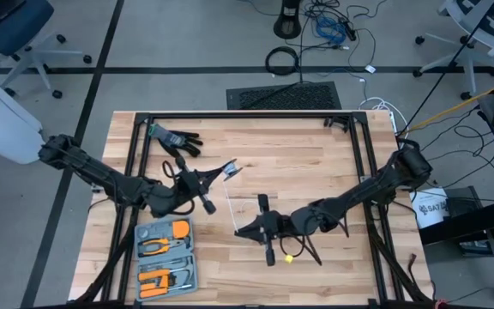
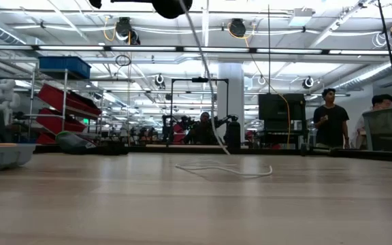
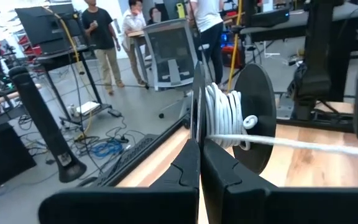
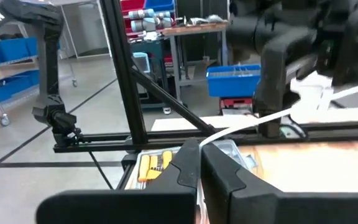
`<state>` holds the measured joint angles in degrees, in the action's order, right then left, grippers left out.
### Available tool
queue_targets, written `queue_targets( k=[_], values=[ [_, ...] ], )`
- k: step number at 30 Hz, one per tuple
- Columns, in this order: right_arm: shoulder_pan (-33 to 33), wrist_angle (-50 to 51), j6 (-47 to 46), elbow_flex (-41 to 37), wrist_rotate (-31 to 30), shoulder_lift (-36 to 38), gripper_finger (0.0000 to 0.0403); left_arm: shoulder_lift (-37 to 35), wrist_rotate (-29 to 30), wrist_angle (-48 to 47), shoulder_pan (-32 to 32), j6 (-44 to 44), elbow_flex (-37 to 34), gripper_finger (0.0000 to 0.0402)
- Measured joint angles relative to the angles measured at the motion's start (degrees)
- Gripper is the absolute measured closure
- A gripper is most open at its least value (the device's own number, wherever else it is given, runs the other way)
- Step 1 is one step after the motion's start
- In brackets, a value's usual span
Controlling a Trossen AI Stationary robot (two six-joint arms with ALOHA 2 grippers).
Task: Coil cords
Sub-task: Uncoil the white cable wire from the spool
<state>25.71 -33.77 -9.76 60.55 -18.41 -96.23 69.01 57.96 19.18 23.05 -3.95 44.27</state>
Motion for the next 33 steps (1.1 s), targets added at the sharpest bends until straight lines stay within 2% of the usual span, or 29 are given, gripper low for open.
queue_targets(
  k=[7,20,33],
  values=[
    [-1.1,1.1,-1.8,0.0,2.3,-1.4,0.0403,-0.3,0.4,0.0,0.0,0.0,0.0,0.0401],
    [-3.6,14.0,-3.4,0.0,2.8,-2.3,0.0403,-3.4,0.9,0.5,2.1,-0.1,0.0,0.0401],
    [-5.4,25.8,-3.7,0.0,2.2,-1.6,0.0403,-5.5,-9.2,0.2,5.3,-2.6,0.0,0.0401]
  ],
)
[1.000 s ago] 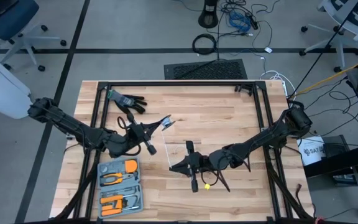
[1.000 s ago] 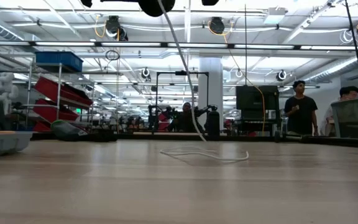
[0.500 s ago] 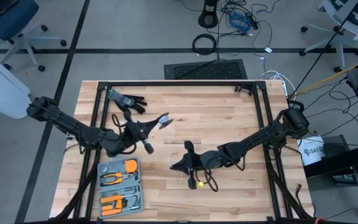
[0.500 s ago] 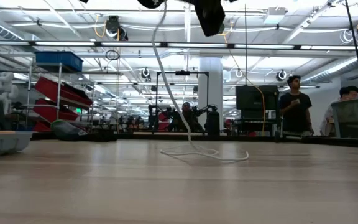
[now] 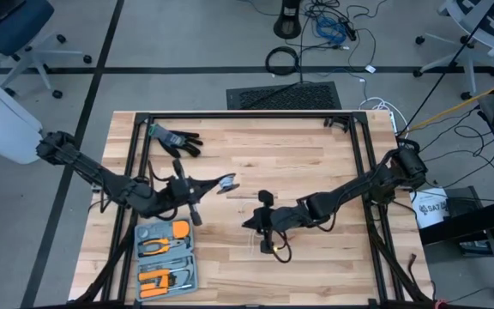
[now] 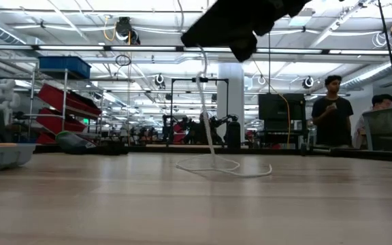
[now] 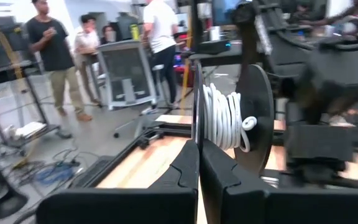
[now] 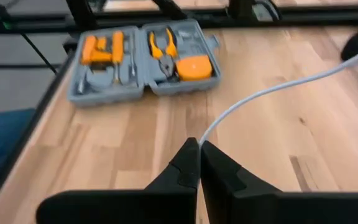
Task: Coil cords
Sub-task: Uncoil the white cable wire from the spool
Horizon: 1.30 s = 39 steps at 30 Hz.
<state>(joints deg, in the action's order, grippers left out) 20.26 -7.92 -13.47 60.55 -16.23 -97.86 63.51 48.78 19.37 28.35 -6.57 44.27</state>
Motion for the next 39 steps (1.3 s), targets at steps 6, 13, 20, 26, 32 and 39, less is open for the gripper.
queue_targets(
  k=[6,13,20,26,32,39],
  values=[
    [-0.8,5.3,-1.2,0.0,-0.3,0.2,0.0395,-1.1,-7.2,-0.4,0.1,0.1,0.0,0.0401],
    [-1.3,11.4,-5.5,0.0,-0.3,2.3,0.0372,-1.9,-14.3,-0.9,0.3,1.8,0.0,0.0401],
    [0.2,15.1,-6.9,0.0,0.0,10.2,0.0350,-1.9,-15.7,-3.1,0.2,1.8,0.0,0.0401],
    [2.6,20.5,-8.6,0.0,-0.4,16.3,0.0345,-1.9,-15.7,-3.9,0.2,3.3,0.0,0.0401],
    [6.1,21.0,-7.9,0.0,-3.5,17.6,0.0346,-1.9,-15.7,-5.7,0.2,4.9,0.0,0.0401],
    [7.6,12.7,-2.3,0.0,-6.3,15.9,0.0345,-1.8,-15.9,-8.6,0.2,6.3,0.0,0.0401]
  ],
)
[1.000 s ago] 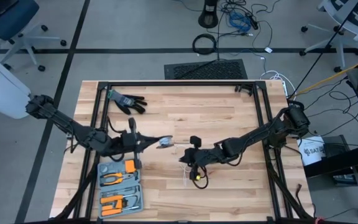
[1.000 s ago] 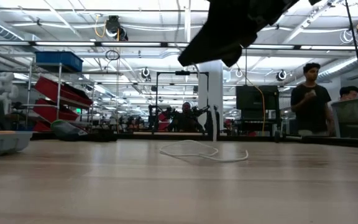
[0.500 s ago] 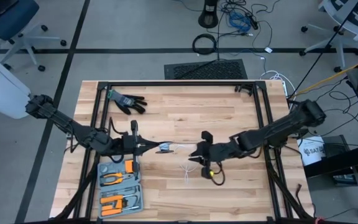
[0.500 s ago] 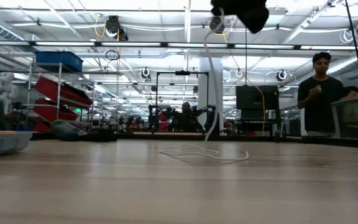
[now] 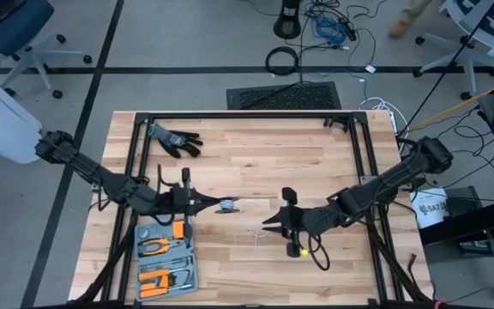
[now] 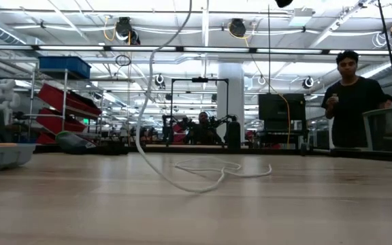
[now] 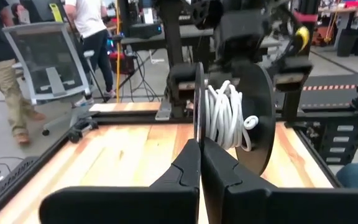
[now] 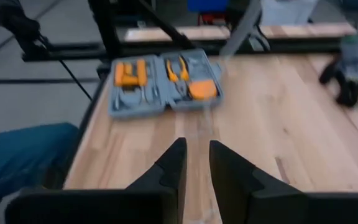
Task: Coil cords
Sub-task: Uncoil the white cable wire from the spool
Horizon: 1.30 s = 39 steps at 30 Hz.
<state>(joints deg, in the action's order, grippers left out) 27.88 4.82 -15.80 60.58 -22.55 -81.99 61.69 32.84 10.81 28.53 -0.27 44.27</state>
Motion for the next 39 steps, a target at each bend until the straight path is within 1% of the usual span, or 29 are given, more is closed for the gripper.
queue_targets(
  k=[3,5,10,14,16,19,23,28,31,36,38,39],
  values=[
    [0.0,-6.1,2.6,0.0,0.1,-2.2,0.0334,0.0,0.0,-0.4,0.0,0.0,0.0,0.0401],
    [0.0,-9.5,4.0,0.0,0.1,-4.0,0.0319,0.0,0.0,-0.8,0.0,0.0,0.0,0.0401],
    [-0.5,-13.5,6.5,0.0,-0.5,-7.3,0.0258,0.0,0.0,-0.9,0.0,0.0,0.0,0.0401],
    [-1.1,-16.7,7.0,0.0,-4.6,-8.8,0.0214,0.0,0.0,-0.9,0.0,0.0,0.0,0.0401],
    [-1.4,-17.5,7.4,0.0,-5.0,-9.2,0.0203,0.0,0.0,-0.9,0.0,0.0,0.0,0.0401],
    [-1.7,-19.3,7.5,0.0,-5.1,-10.3,0.0203,0.0,0.0,-0.8,0.0,-0.1,0.0,0.0401],
    [-2.0,-23.3,8.4,0.0,-6.1,-12.4,0.0221,0.2,0.0,-0.7,0.0,-0.1,0.0,0.0401],
    [-2.7,-25.8,9.0,0.0,-6.2,-14.5,0.0259,0.2,0.0,-0.8,0.0,-0.1,0.0,0.0401],
    [-2.8,-24.9,8.5,0.0,-6.1,-14.5,0.0295,0.2,0.0,-0.8,0.0,-0.1,0.0,0.0401],
    [-2.8,-21.4,8.4,0.0,-6.0,-13.0,0.0381,0.2,-0.1,-0.9,0.0,-0.1,0.0,0.0401],
    [-2.8,-19.0,7.8,0.0,-6.0,-11.8,0.0396,0.2,-0.1,-0.9,0.0,-0.1,0.0,0.0401],
    [-2.7,-17.8,7.0,0.0,-6.1,-11.2,0.0396,0.2,-0.1,-1.0,0.0,-0.1,0.0,0.0401]
  ],
)
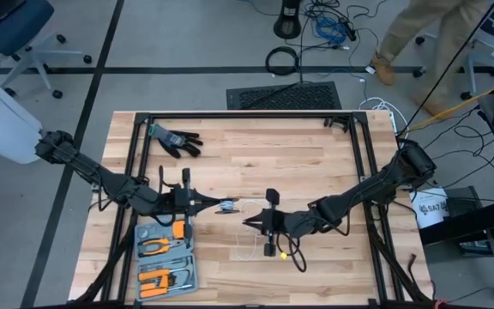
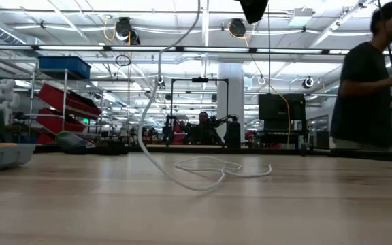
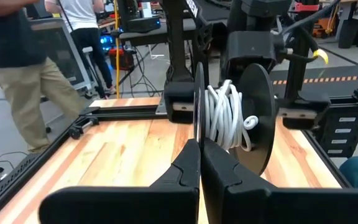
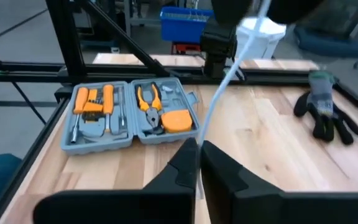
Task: Coil cords
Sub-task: Uncoil the white cable wire from the spool
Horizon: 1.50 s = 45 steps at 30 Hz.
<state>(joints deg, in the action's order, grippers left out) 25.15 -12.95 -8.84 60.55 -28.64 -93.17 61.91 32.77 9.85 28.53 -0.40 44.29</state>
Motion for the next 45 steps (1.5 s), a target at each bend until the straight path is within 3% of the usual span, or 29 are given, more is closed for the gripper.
queue_targets(
  k=[9,14,28,38,45],
  values=[
    [0.8,5.6,-2.7,0.0,-0.5,4.4,0.0400,0.0,0.0,-2.2,0.0,-0.5,0.0,0.0401],
    [2.0,5.7,-2.5,0.0,-4.3,6.0,0.0401,0.3,0.6,-3.6,0.0,-0.5,0.0,0.0401],
    [2.0,-2.9,2.1,0.0,-5.1,7.5,0.0403,6.3,11.0,-2.3,-1.3,-8.0,0.0,0.0401],
    [1.8,-7.1,2.7,0.0,-4.0,6.4,0.0403,8.5,14.2,6.0,-2.7,-9.1,0.0,0.0401],
    [1.0,-11.3,2.9,0.0,0.1,3.2,0.0403,10.9,14.2,13.4,-3.1,-12.4,0.0,0.0401]
  ],
)
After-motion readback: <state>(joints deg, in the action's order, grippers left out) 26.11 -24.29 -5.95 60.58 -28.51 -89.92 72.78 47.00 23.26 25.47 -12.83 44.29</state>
